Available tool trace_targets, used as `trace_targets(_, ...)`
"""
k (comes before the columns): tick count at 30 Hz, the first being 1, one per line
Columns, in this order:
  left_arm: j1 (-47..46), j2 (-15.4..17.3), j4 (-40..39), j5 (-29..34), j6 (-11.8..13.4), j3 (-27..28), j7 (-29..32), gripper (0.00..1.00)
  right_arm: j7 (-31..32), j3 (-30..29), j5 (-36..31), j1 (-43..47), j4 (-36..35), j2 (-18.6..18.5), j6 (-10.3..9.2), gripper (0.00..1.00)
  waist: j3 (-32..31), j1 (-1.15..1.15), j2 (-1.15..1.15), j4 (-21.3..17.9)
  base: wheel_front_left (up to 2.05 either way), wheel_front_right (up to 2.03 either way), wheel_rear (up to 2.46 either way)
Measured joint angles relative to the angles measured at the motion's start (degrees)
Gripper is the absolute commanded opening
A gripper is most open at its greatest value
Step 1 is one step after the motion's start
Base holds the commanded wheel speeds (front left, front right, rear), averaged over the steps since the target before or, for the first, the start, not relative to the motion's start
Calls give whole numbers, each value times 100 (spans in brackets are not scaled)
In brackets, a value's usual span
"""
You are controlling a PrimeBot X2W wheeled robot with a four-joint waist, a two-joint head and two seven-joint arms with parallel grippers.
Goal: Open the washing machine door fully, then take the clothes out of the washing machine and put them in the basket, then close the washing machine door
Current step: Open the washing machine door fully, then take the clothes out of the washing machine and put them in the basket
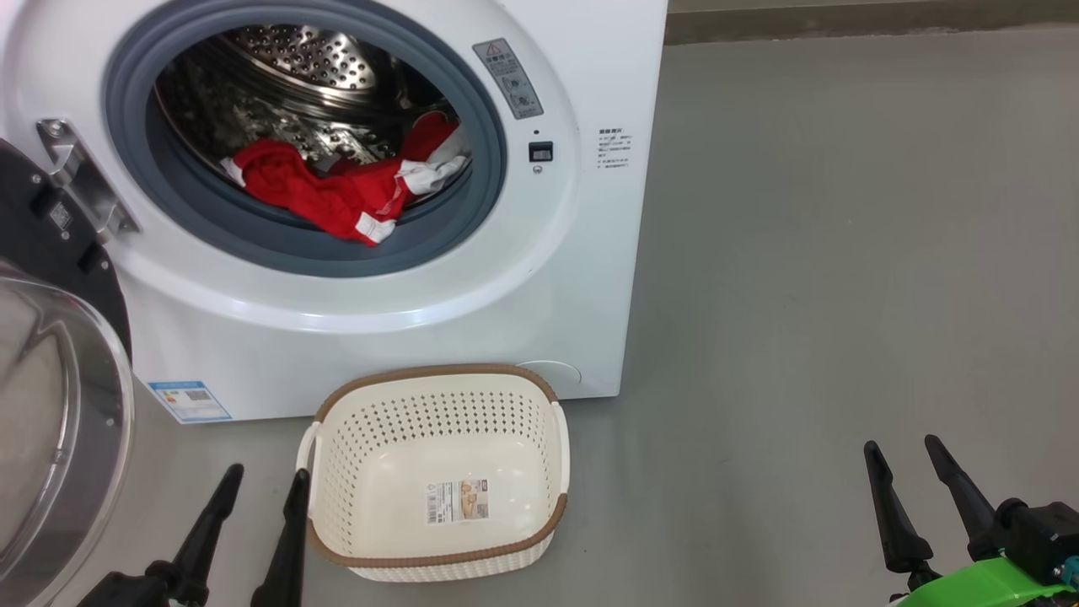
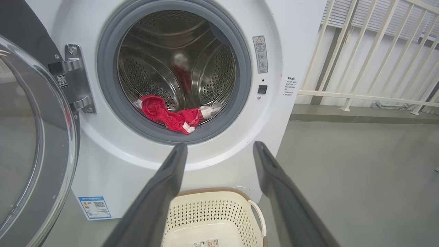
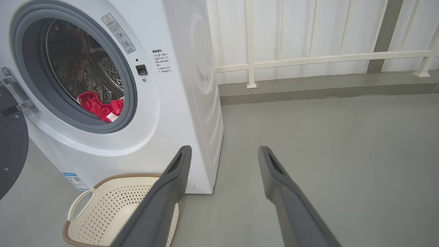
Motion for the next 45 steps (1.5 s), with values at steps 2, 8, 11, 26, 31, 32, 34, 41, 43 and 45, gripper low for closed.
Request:
trace_targets(2,1,2,0,-34,0,-1,0,100,0,0,0,0,-1,0,0,100,-8,0,0,19,0,0,0)
trace_targets(8,3,14,-4,-85,0,-9,0,100,0,4,0,20,-2,-2,0,100,-36,0,0,64,0,0,0)
trace_targets(11,3,13,-3,-132,0,-11,0,100,0,11,0,58,-1,-2,0,100,-47,0,0,72,0,0,0)
trace_targets(26,6,18,7,-341,0,-59,0,100,0,49,1,77,-1,-7,0,100,7,0,0,77,77,-87,10)
trace_targets(31,-1,15,7,-341,0,-34,0,100,0,52,1,75,-1,-7,0,100,49,0,0,68,107,-118,11)
trace_targets(32,-2,14,8,-341,0,-26,0,100,0,52,1,74,-1,-7,0,100,56,0,0,66,87,-100,13)
trace_targets(34,-3,14,22,-330,0,-19,0,100,0,52,0,73,-1,-7,1,100,69,0,0,66,71,-80,8)
trace_targets(41,-43,-13,49,-304,0,-5,0,100,0,51,0,56,-4,-5,0,100,148,0,0,81,20,-20,0)
trace_targets(43,-43,-16,53,-286,0,-7,0,100,0,51,0,56,-4,-5,0,100,167,0,0,88,0,0,0)
trace_targets(45,-43,-16,65,-286,0,-9,0,100,0,51,0,56,-4,-4,0,100,185,0,0,94,0,0,0)
